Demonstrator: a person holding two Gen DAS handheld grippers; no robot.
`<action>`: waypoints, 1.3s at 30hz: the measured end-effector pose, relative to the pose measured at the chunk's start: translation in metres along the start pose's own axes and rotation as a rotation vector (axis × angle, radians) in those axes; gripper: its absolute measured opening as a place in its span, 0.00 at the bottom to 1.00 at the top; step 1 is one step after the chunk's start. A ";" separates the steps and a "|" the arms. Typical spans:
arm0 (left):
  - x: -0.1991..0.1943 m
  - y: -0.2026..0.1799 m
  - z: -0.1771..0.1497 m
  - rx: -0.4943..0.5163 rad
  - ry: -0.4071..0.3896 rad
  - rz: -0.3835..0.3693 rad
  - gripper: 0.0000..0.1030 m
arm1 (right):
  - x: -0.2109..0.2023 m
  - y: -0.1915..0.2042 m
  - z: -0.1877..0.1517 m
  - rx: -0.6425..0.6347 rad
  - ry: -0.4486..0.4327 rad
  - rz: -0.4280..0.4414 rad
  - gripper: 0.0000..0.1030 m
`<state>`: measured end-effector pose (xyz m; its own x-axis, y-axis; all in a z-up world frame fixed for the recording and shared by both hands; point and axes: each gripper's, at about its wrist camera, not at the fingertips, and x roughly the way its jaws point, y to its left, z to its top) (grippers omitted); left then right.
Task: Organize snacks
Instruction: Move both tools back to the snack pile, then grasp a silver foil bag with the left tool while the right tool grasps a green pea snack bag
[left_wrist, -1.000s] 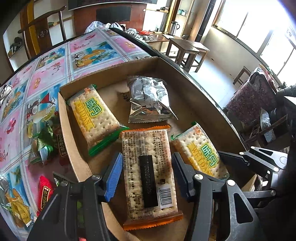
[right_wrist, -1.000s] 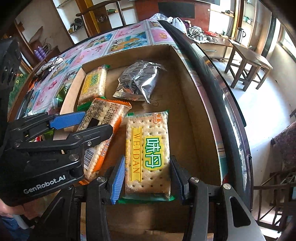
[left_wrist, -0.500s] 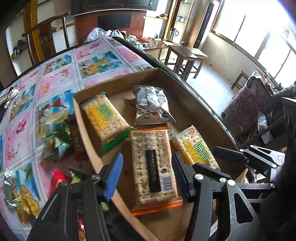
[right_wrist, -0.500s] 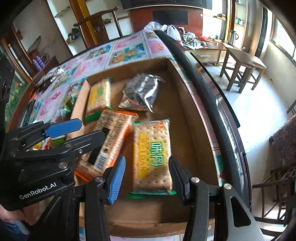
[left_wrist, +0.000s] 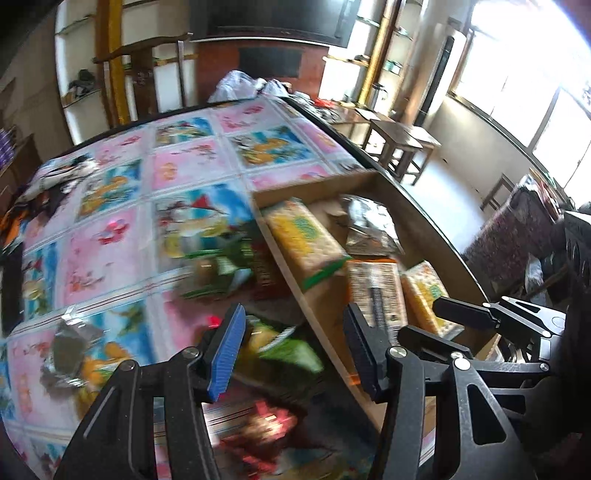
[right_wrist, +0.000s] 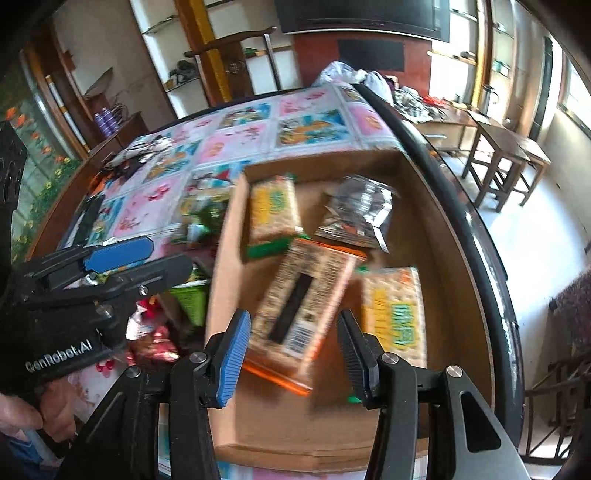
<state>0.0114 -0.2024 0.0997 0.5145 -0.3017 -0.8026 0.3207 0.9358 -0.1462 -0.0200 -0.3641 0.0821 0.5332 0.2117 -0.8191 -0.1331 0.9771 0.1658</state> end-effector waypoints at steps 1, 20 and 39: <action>-0.006 0.010 -0.001 -0.015 -0.008 0.013 0.56 | 0.000 0.008 0.002 -0.014 -0.005 0.007 0.51; -0.039 0.189 -0.051 -0.103 0.032 0.273 0.78 | 0.019 0.106 -0.003 -0.152 0.019 0.105 0.51; 0.039 0.219 -0.041 0.041 0.170 0.200 0.80 | 0.020 0.120 -0.018 -0.121 0.029 0.100 0.52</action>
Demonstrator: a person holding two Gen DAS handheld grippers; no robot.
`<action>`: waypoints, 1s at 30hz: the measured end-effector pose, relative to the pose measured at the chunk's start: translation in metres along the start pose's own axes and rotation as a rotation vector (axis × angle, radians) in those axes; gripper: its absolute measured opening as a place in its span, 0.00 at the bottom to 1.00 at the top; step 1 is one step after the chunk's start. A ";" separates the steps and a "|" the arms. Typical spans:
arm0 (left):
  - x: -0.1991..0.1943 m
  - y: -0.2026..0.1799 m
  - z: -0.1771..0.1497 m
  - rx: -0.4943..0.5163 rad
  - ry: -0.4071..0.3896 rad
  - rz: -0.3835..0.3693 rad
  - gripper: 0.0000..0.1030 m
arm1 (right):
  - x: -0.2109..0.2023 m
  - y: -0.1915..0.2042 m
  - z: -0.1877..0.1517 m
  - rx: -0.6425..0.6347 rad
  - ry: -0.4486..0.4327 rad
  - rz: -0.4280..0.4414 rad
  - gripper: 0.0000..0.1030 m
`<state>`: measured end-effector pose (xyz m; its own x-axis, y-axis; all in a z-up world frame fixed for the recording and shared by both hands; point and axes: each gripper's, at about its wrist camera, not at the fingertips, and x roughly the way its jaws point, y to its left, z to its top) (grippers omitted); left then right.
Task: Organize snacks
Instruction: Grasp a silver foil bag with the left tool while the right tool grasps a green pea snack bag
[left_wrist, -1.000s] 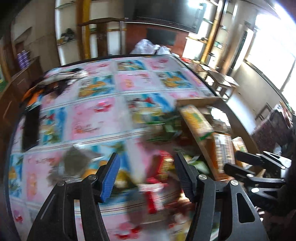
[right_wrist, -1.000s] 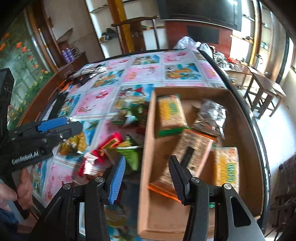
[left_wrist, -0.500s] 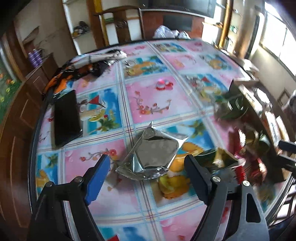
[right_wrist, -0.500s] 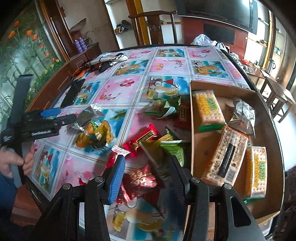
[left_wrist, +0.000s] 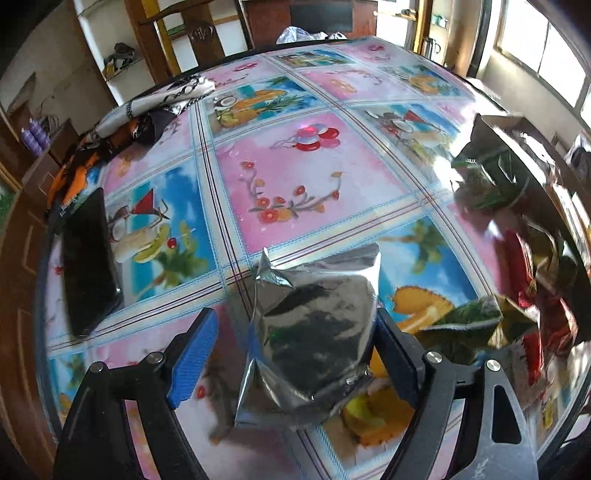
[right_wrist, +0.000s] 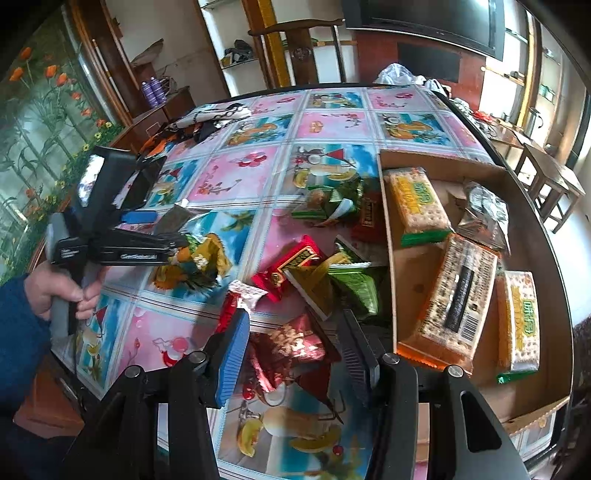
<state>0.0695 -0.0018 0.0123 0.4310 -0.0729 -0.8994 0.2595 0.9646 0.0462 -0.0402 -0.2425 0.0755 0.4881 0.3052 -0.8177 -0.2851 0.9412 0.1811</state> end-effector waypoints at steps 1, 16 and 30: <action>0.002 0.004 0.000 -0.031 0.002 -0.017 0.80 | 0.001 0.003 0.001 -0.009 0.000 0.010 0.52; -0.039 0.012 -0.071 -0.230 -0.010 0.041 0.56 | 0.072 0.060 0.052 -0.203 0.103 0.207 0.53; -0.062 -0.002 -0.100 -0.278 -0.033 0.072 0.56 | 0.101 0.082 0.041 -0.200 0.152 0.199 0.29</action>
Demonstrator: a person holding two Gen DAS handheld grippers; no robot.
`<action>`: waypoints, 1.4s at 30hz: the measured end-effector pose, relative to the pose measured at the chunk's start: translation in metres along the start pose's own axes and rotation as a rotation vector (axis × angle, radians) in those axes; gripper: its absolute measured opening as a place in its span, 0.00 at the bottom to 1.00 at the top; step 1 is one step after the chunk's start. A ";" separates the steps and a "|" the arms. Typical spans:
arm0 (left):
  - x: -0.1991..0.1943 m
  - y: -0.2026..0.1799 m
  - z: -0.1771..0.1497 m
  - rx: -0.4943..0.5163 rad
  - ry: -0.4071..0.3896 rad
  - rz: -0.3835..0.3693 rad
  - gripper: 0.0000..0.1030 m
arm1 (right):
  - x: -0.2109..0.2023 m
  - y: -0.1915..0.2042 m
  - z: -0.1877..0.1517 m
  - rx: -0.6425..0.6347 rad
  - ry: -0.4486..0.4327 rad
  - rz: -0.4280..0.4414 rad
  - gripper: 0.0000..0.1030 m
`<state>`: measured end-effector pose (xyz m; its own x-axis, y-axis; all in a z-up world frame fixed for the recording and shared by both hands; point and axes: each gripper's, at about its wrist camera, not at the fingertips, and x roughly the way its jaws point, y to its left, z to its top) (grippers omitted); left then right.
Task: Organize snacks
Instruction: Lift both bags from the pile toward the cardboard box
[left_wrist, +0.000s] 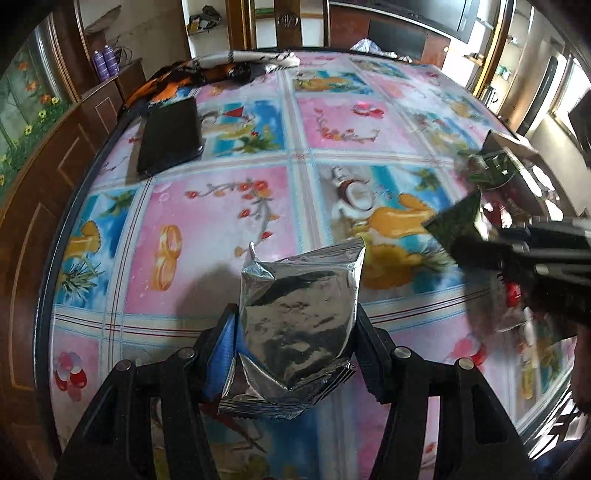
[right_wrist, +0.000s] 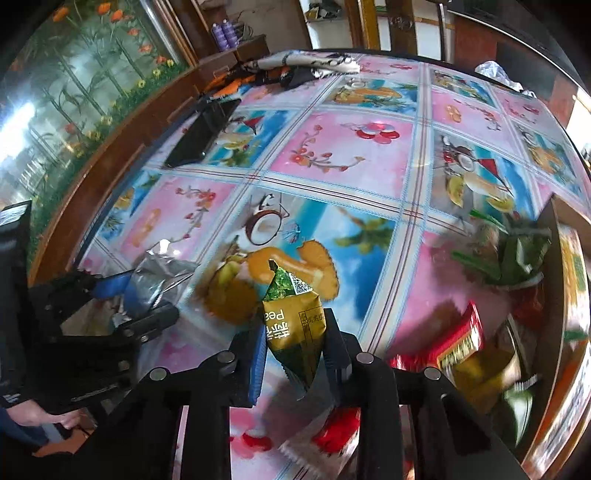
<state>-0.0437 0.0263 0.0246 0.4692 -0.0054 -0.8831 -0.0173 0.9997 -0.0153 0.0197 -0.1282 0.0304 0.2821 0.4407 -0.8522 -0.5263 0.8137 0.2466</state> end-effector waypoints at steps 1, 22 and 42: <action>-0.002 -0.003 0.001 0.003 -0.009 -0.002 0.56 | -0.004 0.000 -0.003 0.014 -0.005 0.008 0.29; -0.032 -0.103 0.031 0.244 -0.140 -0.023 0.56 | -0.088 -0.050 -0.053 0.214 -0.149 0.023 0.29; -0.044 -0.160 0.045 0.315 -0.188 -0.046 0.56 | -0.128 -0.095 -0.071 0.283 -0.210 -0.009 0.29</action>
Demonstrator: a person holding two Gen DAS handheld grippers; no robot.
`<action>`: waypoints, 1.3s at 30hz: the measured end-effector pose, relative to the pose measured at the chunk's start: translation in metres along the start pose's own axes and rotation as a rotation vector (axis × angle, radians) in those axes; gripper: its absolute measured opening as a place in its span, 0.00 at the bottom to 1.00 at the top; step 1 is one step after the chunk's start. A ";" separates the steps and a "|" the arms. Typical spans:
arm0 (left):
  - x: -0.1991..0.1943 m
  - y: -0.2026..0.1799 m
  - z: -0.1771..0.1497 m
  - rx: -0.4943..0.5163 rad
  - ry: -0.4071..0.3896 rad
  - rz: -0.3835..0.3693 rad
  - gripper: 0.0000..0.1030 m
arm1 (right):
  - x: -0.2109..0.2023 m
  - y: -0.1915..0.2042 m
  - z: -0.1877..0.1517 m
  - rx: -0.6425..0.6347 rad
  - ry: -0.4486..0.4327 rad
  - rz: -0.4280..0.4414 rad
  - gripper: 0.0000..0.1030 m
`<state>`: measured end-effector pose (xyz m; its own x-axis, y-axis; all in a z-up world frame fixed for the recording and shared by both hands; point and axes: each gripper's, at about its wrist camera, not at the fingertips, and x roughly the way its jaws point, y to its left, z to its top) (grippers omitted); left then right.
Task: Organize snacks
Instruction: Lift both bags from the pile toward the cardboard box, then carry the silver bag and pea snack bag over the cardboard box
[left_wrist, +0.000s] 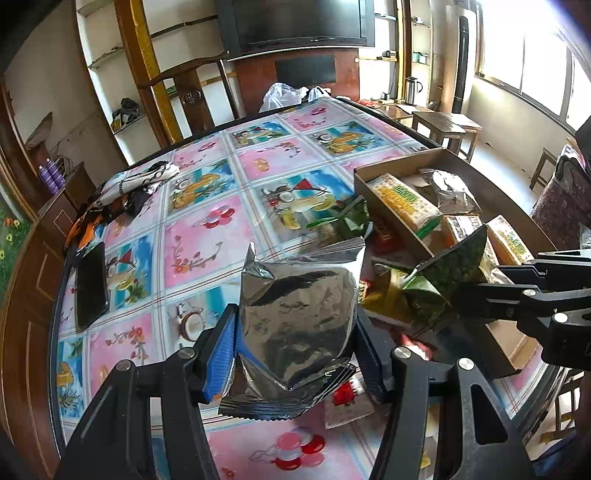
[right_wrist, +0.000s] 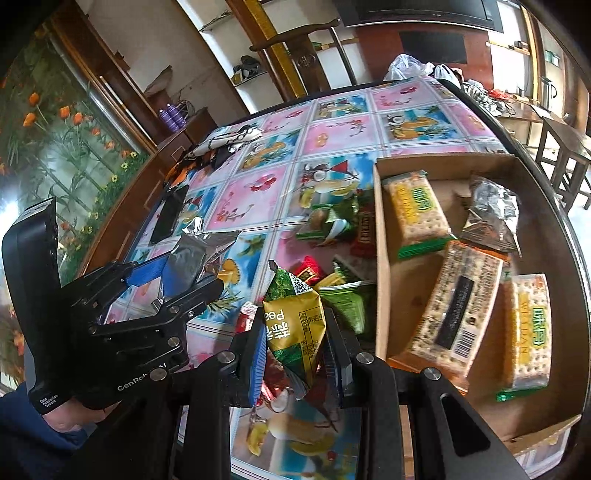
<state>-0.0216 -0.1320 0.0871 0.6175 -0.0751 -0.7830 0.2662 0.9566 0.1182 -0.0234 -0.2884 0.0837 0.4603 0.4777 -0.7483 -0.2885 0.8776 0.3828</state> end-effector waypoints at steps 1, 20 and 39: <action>0.000 -0.002 0.001 0.003 0.000 -0.001 0.56 | -0.002 -0.003 0.000 0.004 -0.002 -0.002 0.29; 0.012 -0.056 0.025 0.073 -0.004 -0.057 0.56 | -0.027 -0.055 -0.002 0.090 -0.034 -0.044 0.29; 0.032 -0.139 0.033 0.197 0.018 -0.205 0.56 | -0.052 -0.128 -0.010 0.228 -0.049 -0.150 0.28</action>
<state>-0.0141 -0.2771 0.0658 0.5230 -0.2541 -0.8136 0.5239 0.8488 0.0717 -0.0185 -0.4261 0.0681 0.5252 0.3378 -0.7811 -0.0198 0.9224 0.3857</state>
